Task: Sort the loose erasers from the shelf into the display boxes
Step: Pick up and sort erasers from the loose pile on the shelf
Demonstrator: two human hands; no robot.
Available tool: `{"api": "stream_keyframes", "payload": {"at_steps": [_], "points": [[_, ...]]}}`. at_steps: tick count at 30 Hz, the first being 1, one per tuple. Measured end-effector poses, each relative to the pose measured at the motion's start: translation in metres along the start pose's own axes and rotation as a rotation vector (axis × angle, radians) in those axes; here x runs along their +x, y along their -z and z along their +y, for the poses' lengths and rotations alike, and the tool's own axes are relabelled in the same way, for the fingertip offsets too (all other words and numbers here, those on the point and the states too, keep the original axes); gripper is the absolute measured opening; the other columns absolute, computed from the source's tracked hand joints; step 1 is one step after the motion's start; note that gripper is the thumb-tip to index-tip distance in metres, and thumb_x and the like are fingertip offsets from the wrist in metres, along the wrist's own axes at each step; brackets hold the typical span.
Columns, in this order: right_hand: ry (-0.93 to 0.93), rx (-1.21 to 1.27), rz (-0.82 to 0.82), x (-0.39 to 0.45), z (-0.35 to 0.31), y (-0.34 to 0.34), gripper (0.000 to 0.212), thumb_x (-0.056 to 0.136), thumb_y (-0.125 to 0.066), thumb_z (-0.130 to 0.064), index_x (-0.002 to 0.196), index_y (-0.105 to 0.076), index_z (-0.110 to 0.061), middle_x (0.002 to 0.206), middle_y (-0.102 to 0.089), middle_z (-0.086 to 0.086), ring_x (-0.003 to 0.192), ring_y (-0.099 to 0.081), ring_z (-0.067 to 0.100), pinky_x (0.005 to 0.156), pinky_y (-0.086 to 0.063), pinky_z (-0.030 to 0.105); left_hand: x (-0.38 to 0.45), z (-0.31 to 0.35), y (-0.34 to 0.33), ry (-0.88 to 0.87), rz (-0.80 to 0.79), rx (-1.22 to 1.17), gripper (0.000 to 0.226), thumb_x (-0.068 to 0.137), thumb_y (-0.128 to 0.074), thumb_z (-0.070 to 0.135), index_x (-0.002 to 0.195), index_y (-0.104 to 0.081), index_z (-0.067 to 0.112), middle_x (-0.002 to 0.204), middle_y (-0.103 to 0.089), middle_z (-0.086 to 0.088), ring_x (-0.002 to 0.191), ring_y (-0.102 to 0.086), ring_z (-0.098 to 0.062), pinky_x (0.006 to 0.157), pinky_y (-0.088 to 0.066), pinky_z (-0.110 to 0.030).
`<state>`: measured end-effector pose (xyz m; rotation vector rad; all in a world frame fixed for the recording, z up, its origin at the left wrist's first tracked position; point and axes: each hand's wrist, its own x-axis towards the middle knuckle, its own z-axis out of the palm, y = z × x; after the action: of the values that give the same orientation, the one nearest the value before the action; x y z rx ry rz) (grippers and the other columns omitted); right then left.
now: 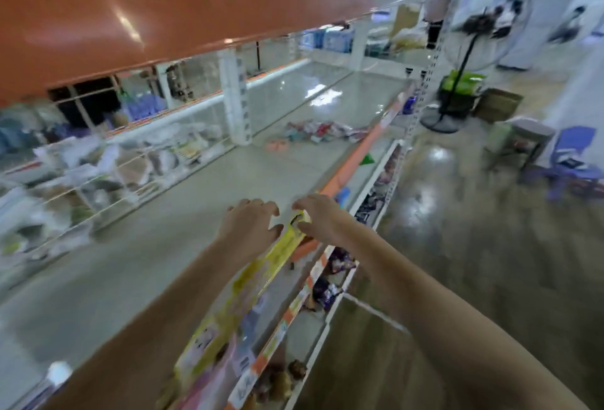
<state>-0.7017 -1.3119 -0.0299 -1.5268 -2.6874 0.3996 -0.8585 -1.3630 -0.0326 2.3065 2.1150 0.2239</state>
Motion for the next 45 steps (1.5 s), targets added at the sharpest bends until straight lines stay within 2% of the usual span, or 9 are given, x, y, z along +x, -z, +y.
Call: {"api": "stream_keyframes", "payload": {"at_steps": [4, 12, 18, 23, 27, 31, 36, 40, 45], "points": [[-0.084, 0.090, 0.029, 0.016, 0.082, 0.021, 0.049, 0.093, -0.052, -0.022, 0.140, -0.039, -0.012, 0.140, -0.040, 0.011, 0.128, -0.040, 0.031, 0.101, -0.039, 0.042, 0.077, 0.051, -0.018, -0.011, -0.011, -0.009, 0.039, 0.090, -0.049, 0.045, 0.123, -0.050, 0.025, 0.123, -0.055, 0.000, 0.118, -0.046, -0.022, 0.093, -0.039, -0.033], [-0.096, 0.071, 0.038, 0.074, 0.202, 0.054, 0.047, 0.094, -0.052, -0.019, 0.138, -0.038, -0.011, 0.142, -0.039, 0.011, 0.130, -0.037, 0.029, 0.105, -0.035, 0.039, 0.199, 0.111, -0.035, 0.013, 0.018, -0.030, 0.037, 0.092, -0.047, 0.043, 0.122, -0.054, 0.021, 0.119, -0.057, -0.003, 0.111, -0.050, -0.024, 0.088, -0.041, -0.034], [-0.079, 0.038, 0.050, 0.157, 0.253, 0.068, 0.043, 0.091, -0.050, -0.015, 0.132, -0.045, -0.005, 0.136, -0.043, 0.015, 0.125, -0.041, 0.031, 0.098, -0.039, 0.038, 0.290, 0.104, -0.045, 0.067, 0.058, -0.056, 0.037, 0.089, -0.053, 0.037, 0.123, -0.054, 0.022, 0.121, -0.059, -0.004, 0.113, -0.052, -0.025, 0.089, -0.042, -0.035], [-0.050, 0.006, 0.067, 0.224, 0.282, 0.082, 0.033, 0.093, -0.041, -0.006, 0.124, -0.052, -0.003, 0.125, -0.052, 0.016, 0.119, -0.048, 0.031, 0.097, -0.038, 0.037, 0.358, 0.085, -0.050, 0.141, 0.187, -0.085, 0.034, 0.086, -0.057, 0.034, 0.117, -0.060, 0.019, 0.114, -0.063, -0.009, 0.108, -0.054, -0.030, 0.088, -0.044, -0.037], [-0.007, -0.077, 0.056, 0.264, 0.308, 0.090, 0.042, 0.088, -0.042, 0.000, 0.129, -0.049, -0.008, 0.127, -0.051, 0.013, 0.120, -0.047, 0.030, 0.101, -0.036, 0.034, 0.400, 0.068, -0.054, 0.241, 0.199, -0.103, 0.034, 0.085, -0.058, 0.029, 0.118, -0.059, 0.018, 0.117, -0.059, -0.007, 0.113, -0.050, -0.029, 0.094, -0.040, -0.037], [0.117, -0.114, -0.051, 0.300, 0.331, 0.077, 0.039, 0.083, -0.042, -0.003, 0.119, -0.054, -0.009, 0.119, -0.057, 0.010, 0.110, -0.053, 0.027, 0.094, -0.042, 0.036, 0.419, 0.053, -0.066, 0.307, 0.087, -0.082, 0.035, 0.088, -0.056, 0.029, 0.123, -0.057, 0.023, 0.120, -0.058, -0.006, 0.114, -0.050, -0.027, 0.093, -0.043, -0.039], [0.208, -0.013, -0.046, 0.301, 0.339, 0.089, 0.030, 0.086, -0.051, -0.014, 0.114, -0.059, -0.009, 0.111, -0.060, 0.011, 0.104, -0.055, 0.027, 0.089, -0.041, 0.033, 0.428, 0.043, -0.072, 0.380, 0.037, -0.148, 0.033, 0.090, -0.056, 0.032, 0.120, -0.059, 0.022, 0.108, -0.062, -0.005, 0.104, -0.054, -0.024, 0.081, -0.044, -0.035], [0.305, 0.023, -0.020, 0.301, 0.348, 0.093, 0.029, 0.088, -0.054, -0.010, 0.116, -0.059, -0.006, 0.111, -0.060, 0.014, 0.107, -0.053, 0.028, 0.084, -0.034, 0.026, 0.424, 0.044, -0.070, 0.388, 0.066, -0.141, 0.035, 0.087, -0.061, 0.034, 0.118, -0.060, 0.018, 0.107, -0.063, -0.003, 0.103, -0.053, -0.021, 0.080, -0.041, -0.033], [0.380, 0.144, -0.100, 0.320, 0.359, 0.085, 0.032, 0.082, -0.063, -0.011, 0.114, -0.058, -0.008, 0.112, -0.060, 0.008, 0.106, -0.054, 0.023, 0.081, -0.037, 0.025, 0.404, 0.054, -0.069, 0.438, 0.160, -0.210, 0.034, 0.088, -0.060, 0.032, 0.119, -0.059, 0.017, 0.112, -0.062, -0.004, 0.104, -0.052, -0.022, 0.085, -0.043, -0.035]]}}
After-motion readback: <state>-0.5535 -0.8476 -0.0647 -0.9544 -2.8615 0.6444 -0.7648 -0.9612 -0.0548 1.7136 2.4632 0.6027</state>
